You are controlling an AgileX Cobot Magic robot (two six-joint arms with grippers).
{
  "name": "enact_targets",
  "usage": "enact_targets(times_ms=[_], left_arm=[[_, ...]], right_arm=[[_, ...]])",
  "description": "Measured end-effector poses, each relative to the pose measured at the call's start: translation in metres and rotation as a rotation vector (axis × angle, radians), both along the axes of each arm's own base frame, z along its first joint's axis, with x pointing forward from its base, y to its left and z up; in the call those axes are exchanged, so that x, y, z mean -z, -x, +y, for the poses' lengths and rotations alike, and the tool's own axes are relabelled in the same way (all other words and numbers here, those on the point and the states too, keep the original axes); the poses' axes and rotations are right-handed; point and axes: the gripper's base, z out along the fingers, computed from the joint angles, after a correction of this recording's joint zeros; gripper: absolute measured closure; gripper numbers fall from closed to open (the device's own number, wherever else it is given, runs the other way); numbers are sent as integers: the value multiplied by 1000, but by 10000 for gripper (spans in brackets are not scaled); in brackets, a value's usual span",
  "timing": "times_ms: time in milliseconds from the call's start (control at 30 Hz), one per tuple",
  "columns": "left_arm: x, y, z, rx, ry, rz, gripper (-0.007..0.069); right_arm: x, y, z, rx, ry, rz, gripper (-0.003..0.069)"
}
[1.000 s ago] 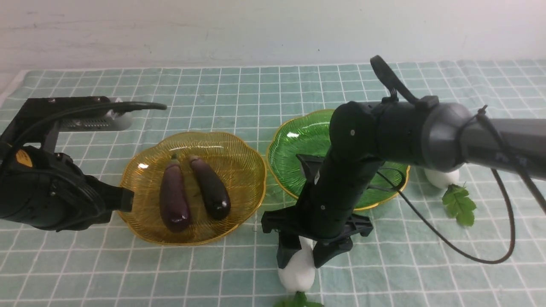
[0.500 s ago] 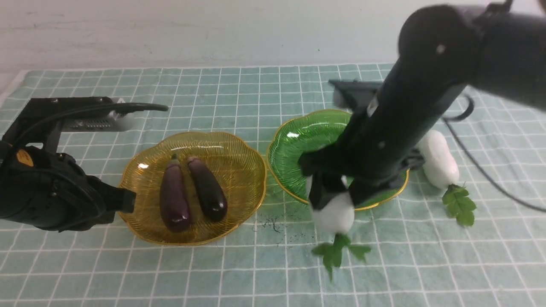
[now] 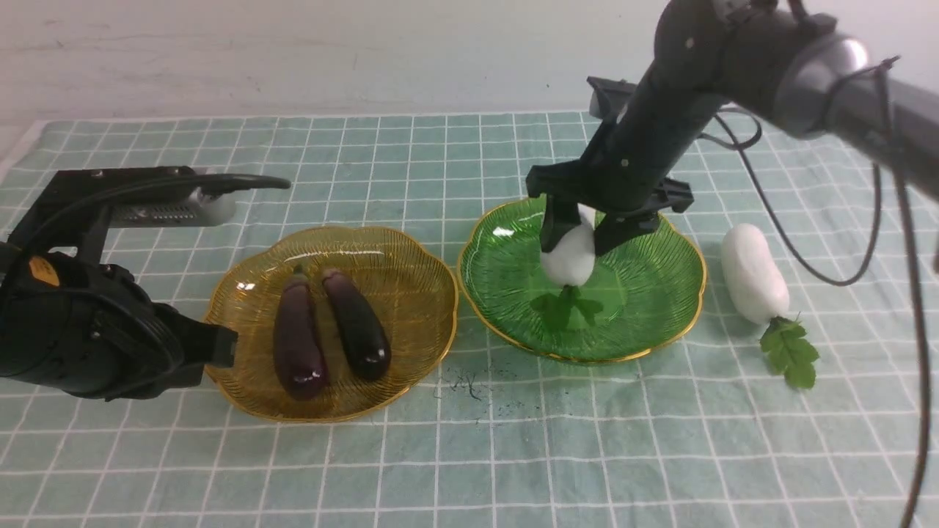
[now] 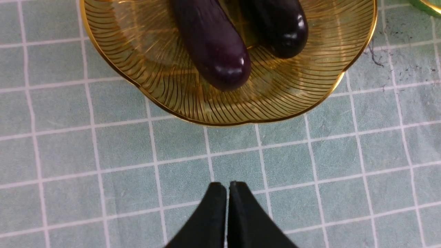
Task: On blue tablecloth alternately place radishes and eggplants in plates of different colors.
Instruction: 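Place the white radish on the plate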
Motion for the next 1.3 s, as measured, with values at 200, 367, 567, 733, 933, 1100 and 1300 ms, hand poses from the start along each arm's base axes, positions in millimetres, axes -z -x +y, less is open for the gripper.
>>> enact_targets(times_ms=[200, 367, 567, 733, 933, 1100, 1300], left_arm=[[0, 1, 0, 1, -1, 9, 632], [1, 1, 0, 2, -2, 17, 632], [2, 4, 0, 6, -5, 44, 632], [2, 4, 0, 6, -5, 44, 632], [2, 4, 0, 6, -5, 43, 632], [2, 3, 0, 5, -4, 37, 632], [2, 3, 0, 5, -4, 37, 632]], right_arm=[[-2, -8, 4, 11, -23, -23, 45], [-33, -1, -1, -60, -7, -109, 80], [-111, 30, -52, -39, 156, -297, 367], [-114, 43, -119, 76, 268, -259, 603], [-61, 30, -150, 135, 266, -90, 504], [-13, 15, -153, 136, 292, 13, 242], [25, 6, -155, 137, 337, 88, 48]])
